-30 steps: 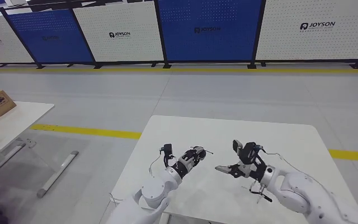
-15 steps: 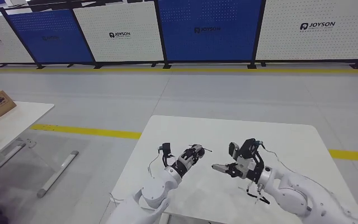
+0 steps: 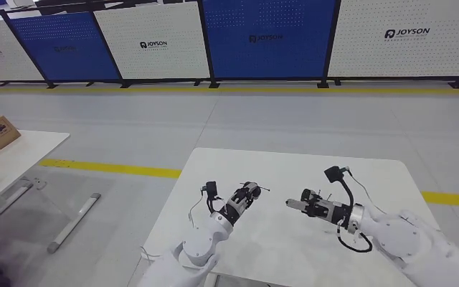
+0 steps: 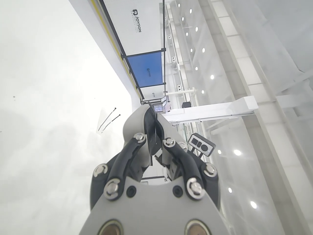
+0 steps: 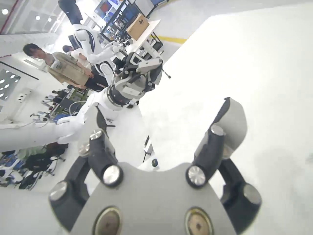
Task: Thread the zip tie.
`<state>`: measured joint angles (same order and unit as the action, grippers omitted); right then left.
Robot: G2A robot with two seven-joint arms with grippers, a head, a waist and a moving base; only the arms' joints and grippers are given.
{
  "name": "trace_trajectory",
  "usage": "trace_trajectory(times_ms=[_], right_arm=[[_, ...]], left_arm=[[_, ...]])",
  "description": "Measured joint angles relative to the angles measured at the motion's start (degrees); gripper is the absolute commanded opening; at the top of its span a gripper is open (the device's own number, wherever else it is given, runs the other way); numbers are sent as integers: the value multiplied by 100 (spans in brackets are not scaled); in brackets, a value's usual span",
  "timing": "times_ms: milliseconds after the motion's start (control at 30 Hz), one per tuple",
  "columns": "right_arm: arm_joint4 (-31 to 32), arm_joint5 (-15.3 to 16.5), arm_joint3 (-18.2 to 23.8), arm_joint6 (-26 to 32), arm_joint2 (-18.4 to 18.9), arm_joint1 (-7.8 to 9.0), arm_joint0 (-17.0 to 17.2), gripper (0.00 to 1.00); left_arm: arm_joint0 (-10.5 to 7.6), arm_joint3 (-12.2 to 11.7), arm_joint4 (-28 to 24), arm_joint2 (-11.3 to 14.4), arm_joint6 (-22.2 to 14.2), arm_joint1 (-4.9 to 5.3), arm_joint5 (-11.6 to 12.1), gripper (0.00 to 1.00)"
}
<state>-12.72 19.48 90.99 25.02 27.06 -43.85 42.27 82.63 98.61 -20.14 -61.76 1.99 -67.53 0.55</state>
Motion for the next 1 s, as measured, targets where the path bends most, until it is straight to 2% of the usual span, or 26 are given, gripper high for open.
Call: trace_trajectory(times_ms=[100, 467, 567, 700, 833, 1000], right_arm=[[43, 0, 3, -213, -6, 0, -3, 100], [-3, 0, 40, -195, 3, -10, 46, 100], [-348, 0, 68, 285, 63, -60, 89, 100], [-808, 0, -245, 809, 126, -186, 95, 100], [-1150, -23, -674, 1039, 80, -360, 71, 100], [-1192, -41, -688, 1037, 78, -367, 68, 100]], left_arm=[[0, 1, -1, 0, -6, 1, -4, 0], [-3, -19, -39, 7, 26, -12, -12, 0], [-39, -67, -5, 47, 40, -33, -32, 0], [-67, -75, -41, 89, -18, -57, -61, 0], [-55, -24, 29, 116, -76, -67, -11, 0], [-53, -22, 32, 116, -75, -67, -9, 0]])
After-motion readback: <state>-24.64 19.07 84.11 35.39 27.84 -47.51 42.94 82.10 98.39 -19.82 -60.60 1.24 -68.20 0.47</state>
